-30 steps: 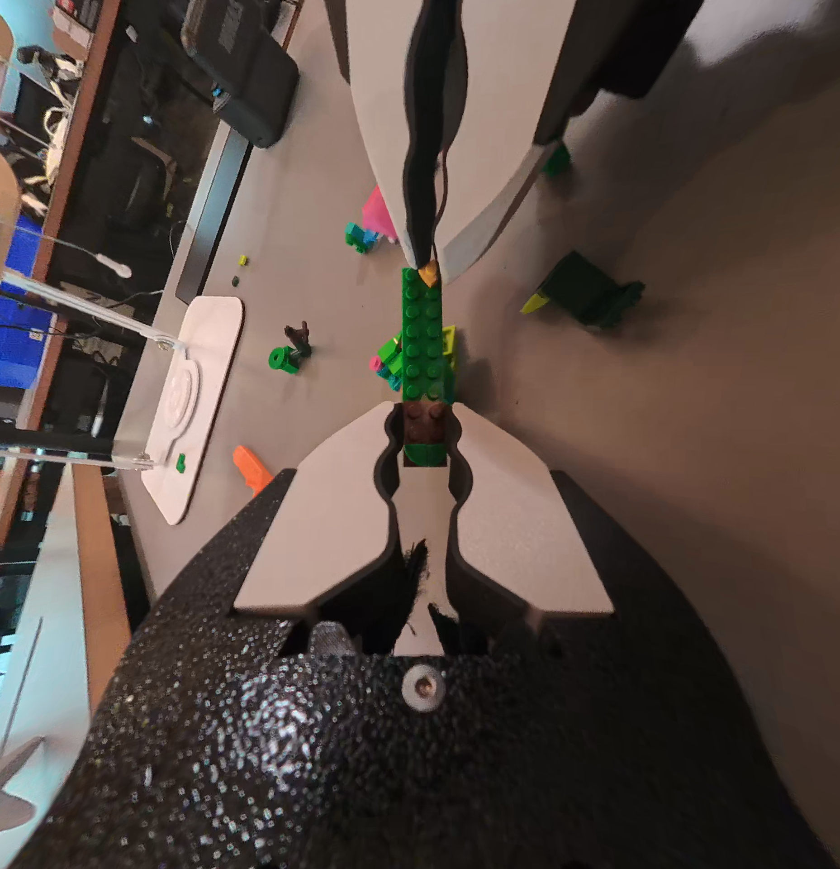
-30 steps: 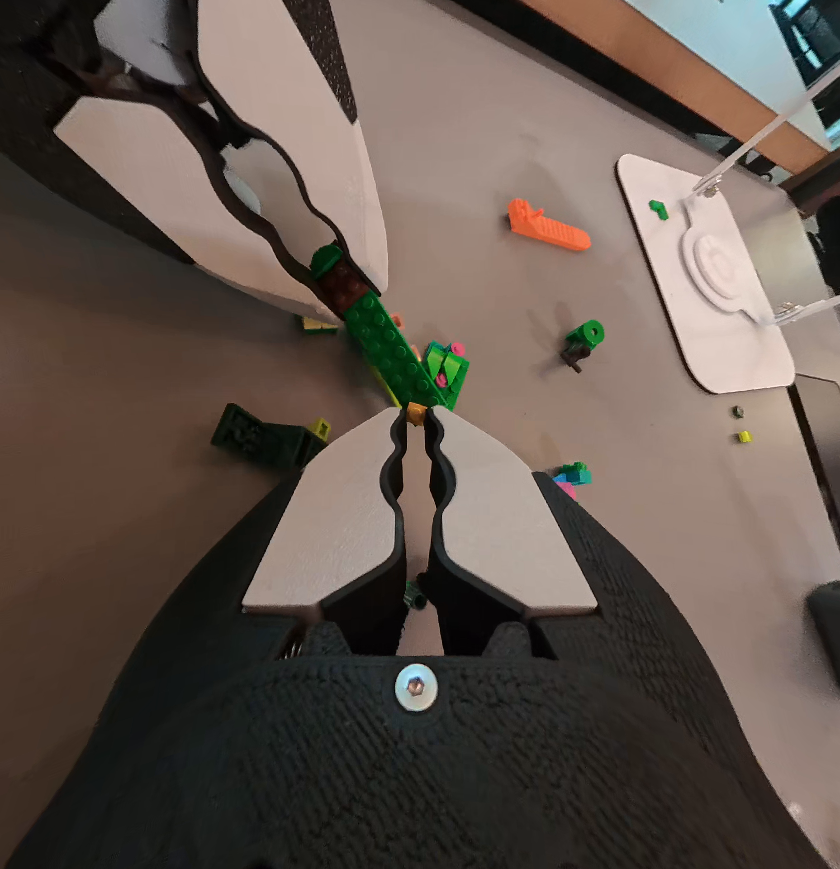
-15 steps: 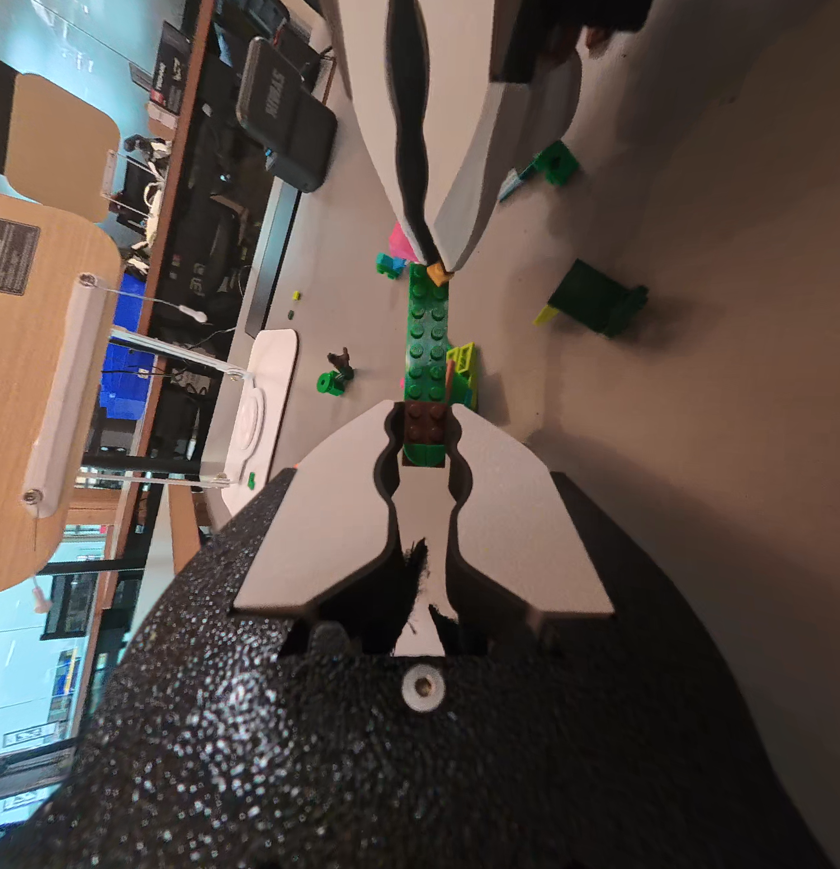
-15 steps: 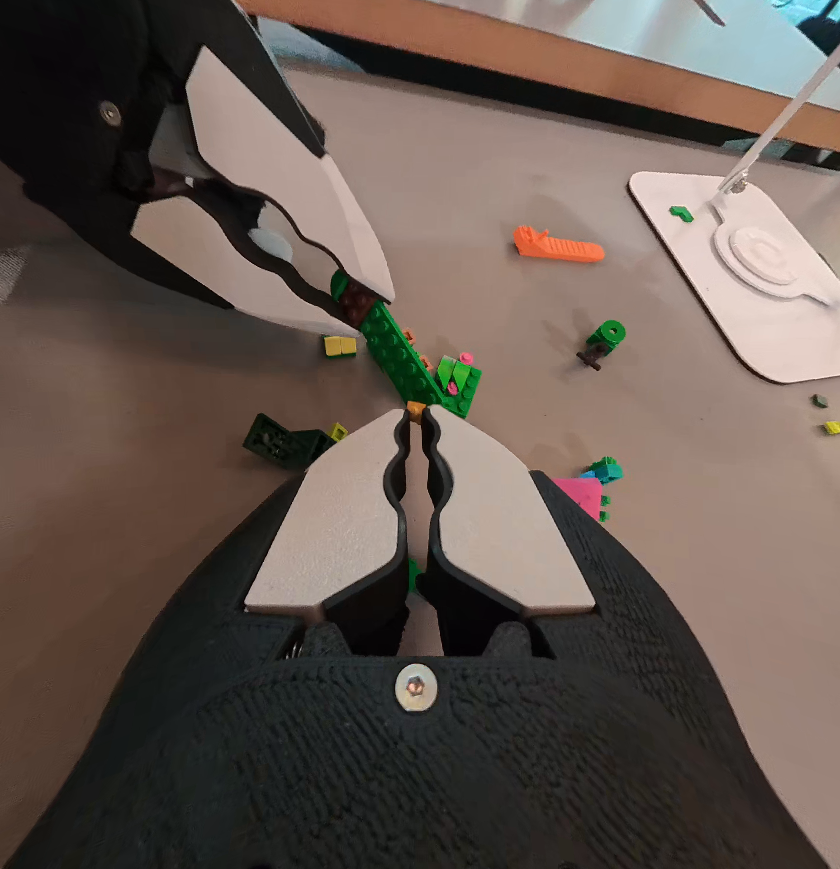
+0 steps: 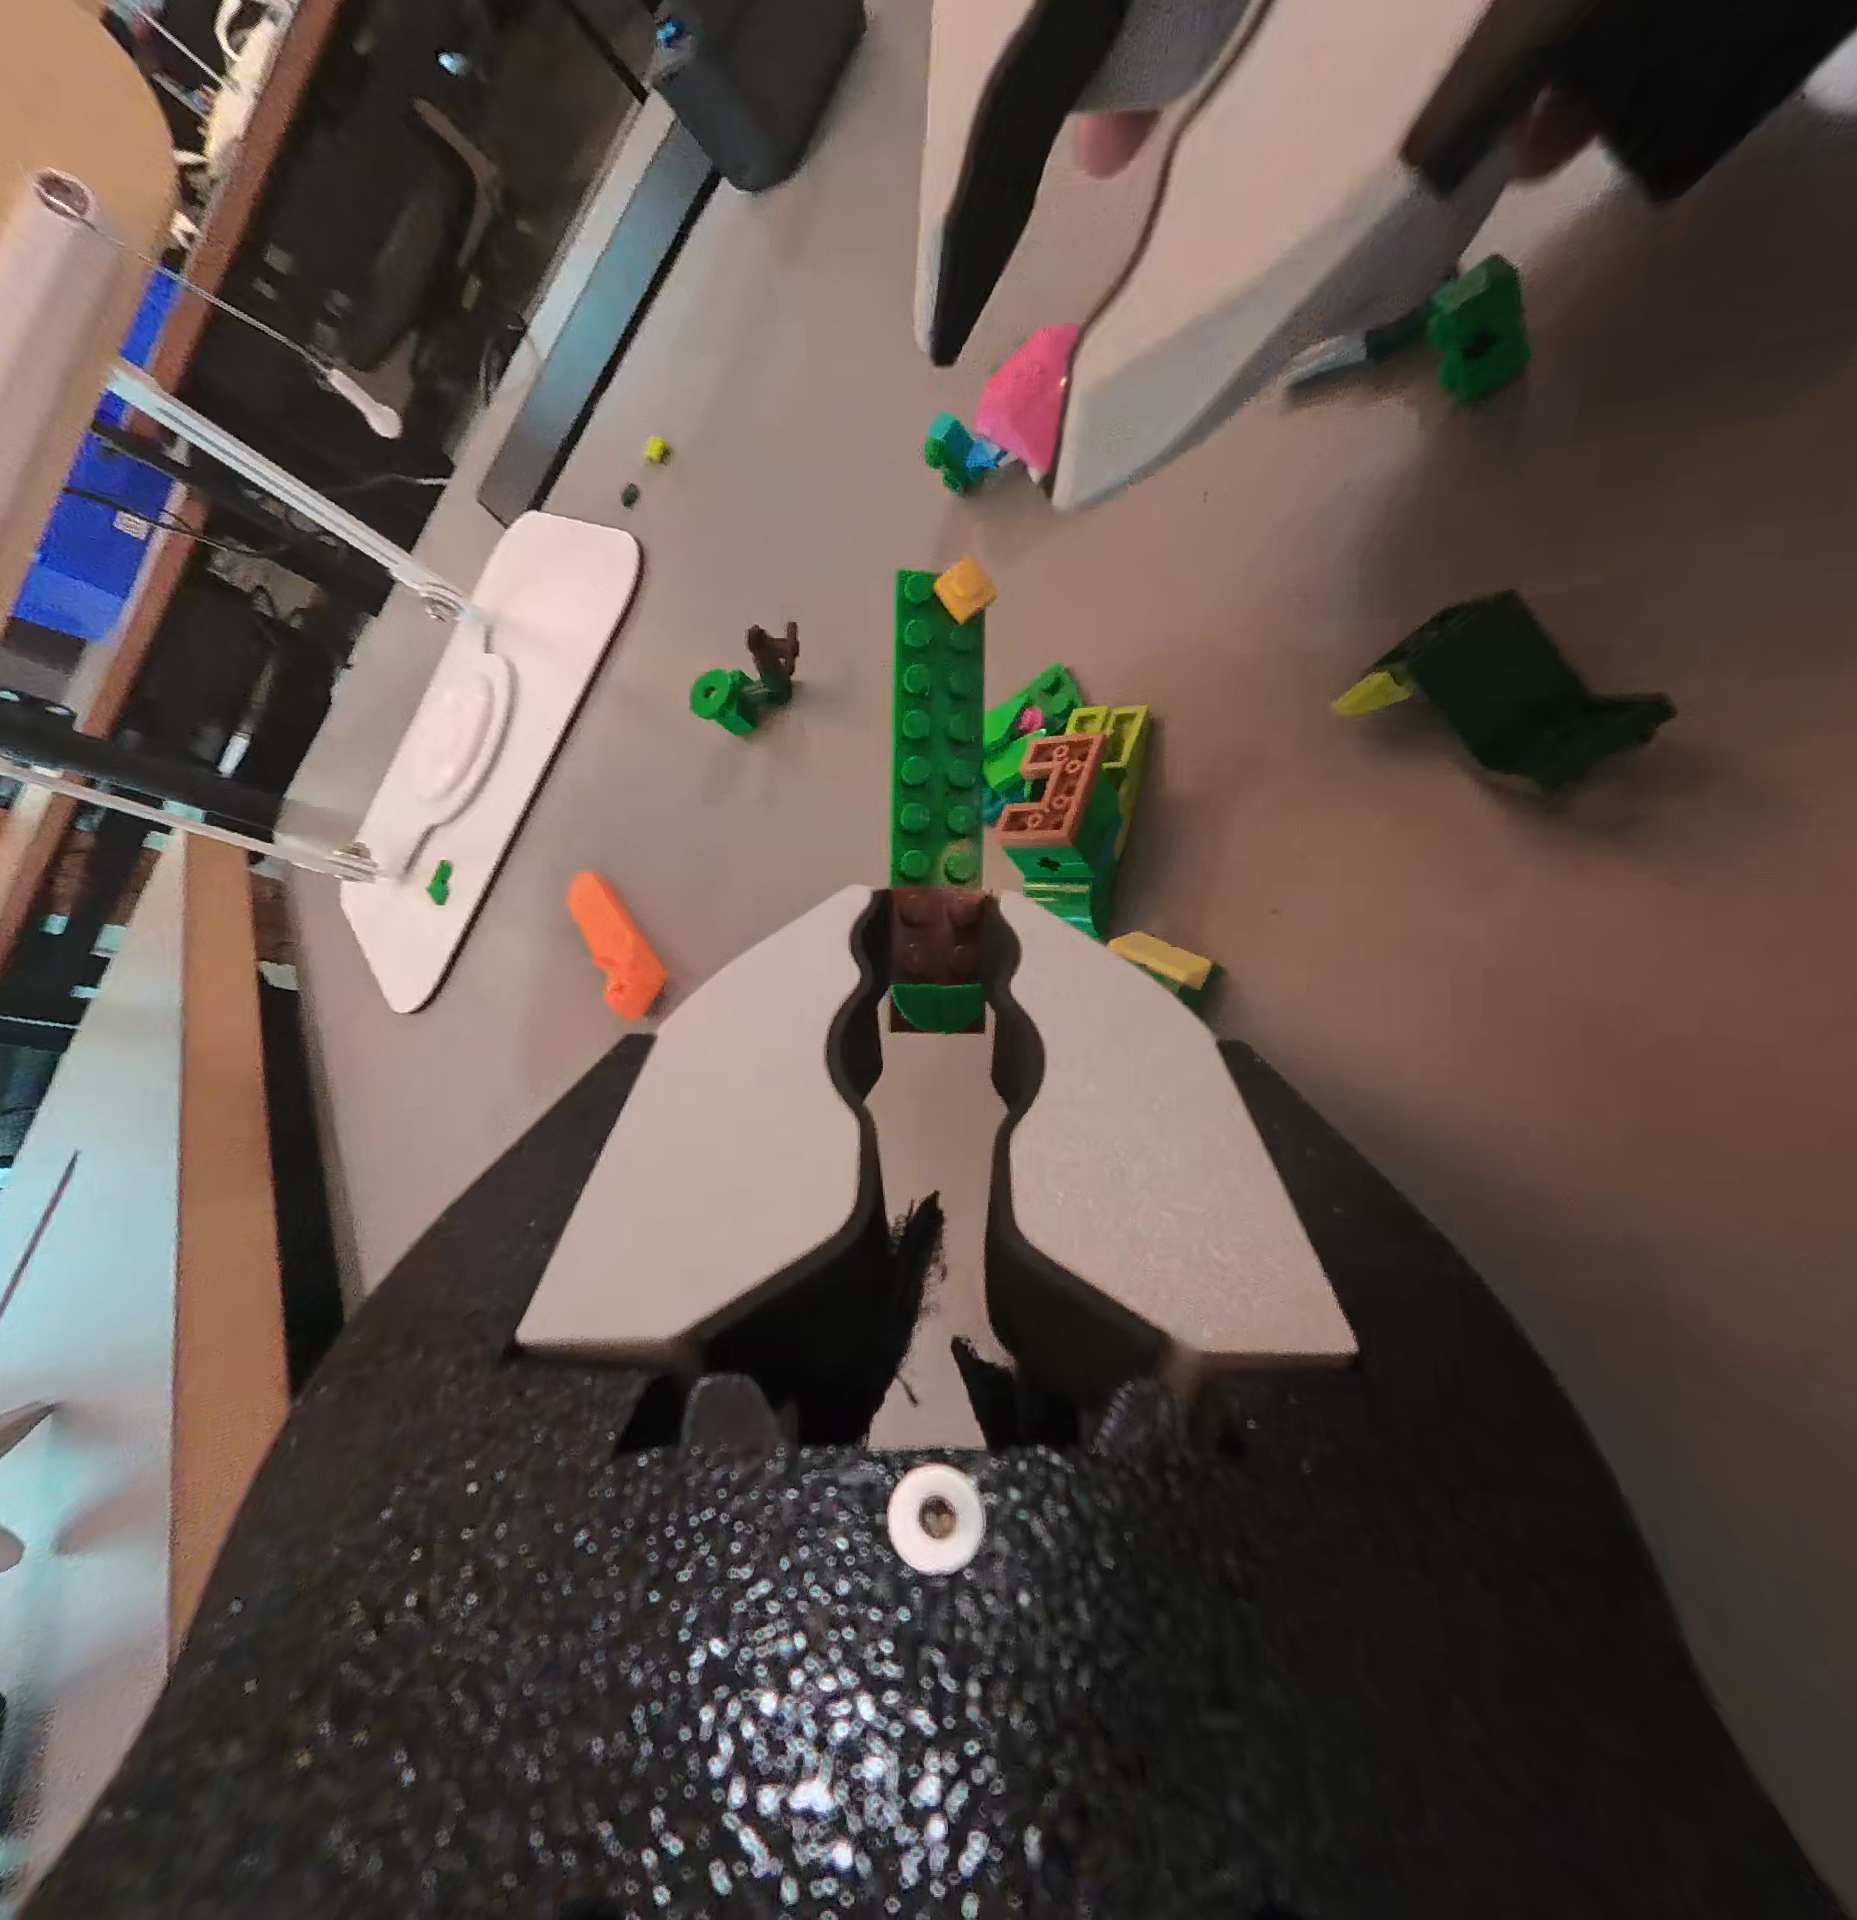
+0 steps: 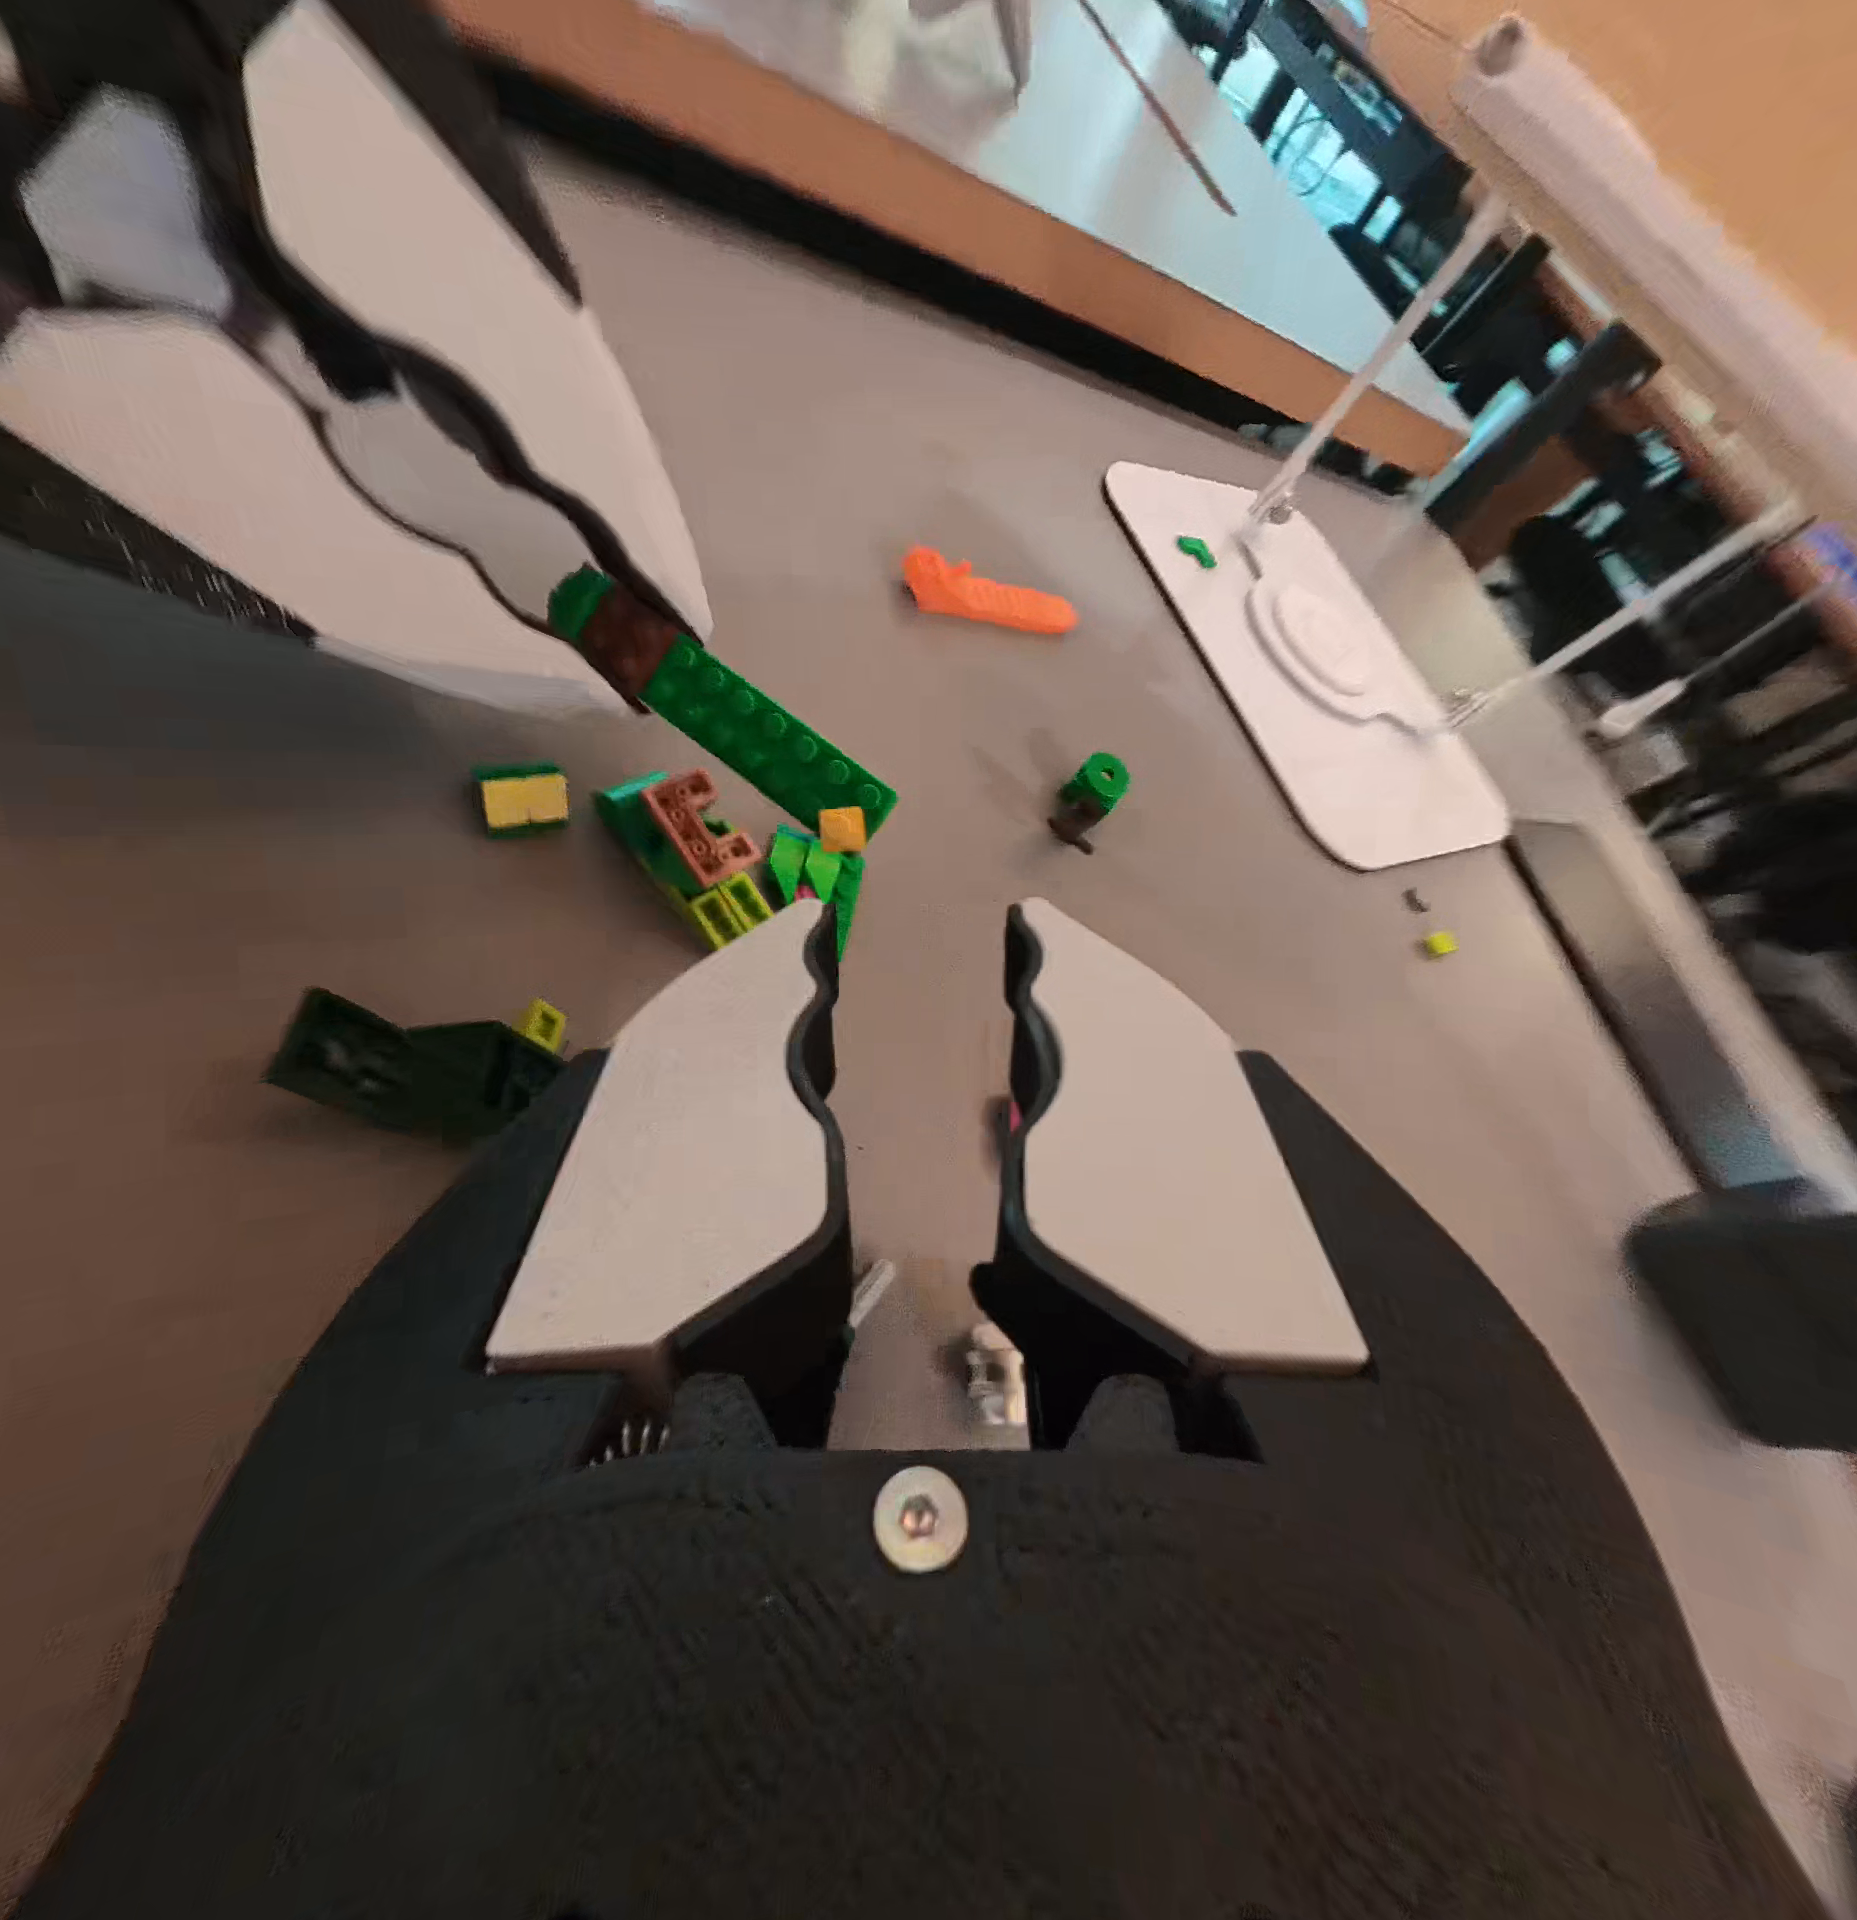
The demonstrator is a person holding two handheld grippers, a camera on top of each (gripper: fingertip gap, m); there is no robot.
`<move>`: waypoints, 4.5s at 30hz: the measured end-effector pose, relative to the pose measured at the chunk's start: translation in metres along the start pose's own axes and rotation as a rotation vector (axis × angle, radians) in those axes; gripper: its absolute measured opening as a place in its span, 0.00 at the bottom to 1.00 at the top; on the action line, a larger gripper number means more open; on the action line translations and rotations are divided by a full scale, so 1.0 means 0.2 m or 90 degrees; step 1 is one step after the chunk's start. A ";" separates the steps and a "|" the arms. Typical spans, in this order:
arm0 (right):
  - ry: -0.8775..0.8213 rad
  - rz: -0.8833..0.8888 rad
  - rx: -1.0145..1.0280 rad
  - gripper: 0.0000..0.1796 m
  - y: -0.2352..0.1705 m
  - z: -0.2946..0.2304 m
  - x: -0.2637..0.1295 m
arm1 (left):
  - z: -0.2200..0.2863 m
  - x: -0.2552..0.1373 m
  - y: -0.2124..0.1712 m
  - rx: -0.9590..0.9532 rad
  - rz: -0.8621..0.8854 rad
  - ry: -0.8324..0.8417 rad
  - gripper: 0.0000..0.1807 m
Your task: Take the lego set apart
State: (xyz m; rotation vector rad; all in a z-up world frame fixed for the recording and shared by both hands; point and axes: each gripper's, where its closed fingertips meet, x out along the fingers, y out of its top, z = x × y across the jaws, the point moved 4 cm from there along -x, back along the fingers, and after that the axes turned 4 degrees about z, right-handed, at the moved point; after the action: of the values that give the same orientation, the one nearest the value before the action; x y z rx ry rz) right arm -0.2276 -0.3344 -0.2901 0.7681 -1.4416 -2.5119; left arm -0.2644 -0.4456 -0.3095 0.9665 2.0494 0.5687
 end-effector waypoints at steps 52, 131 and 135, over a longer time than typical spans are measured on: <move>-0.077 -0.051 -0.076 0.08 0.01 0.00 0.02 | -0.13 -0.07 -0.03 -0.021 -0.010 0.086 0.09; -0.329 0.149 -0.431 0.00 0.53 -0.28 -0.12 | -0.26 -1.23 -0.19 -0.248 0.091 0.340 0.09; -0.369 0.157 -0.464 0.00 0.58 -0.28 -0.19 | -0.24 -1.22 -0.13 -0.253 0.100 0.330 0.09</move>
State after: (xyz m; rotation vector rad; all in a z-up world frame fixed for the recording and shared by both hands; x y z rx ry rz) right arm -0.1813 -0.4246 -0.2012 -0.2591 -0.5344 -2.8405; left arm -0.2153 -0.6575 -0.1861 0.7969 2.1794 1.3698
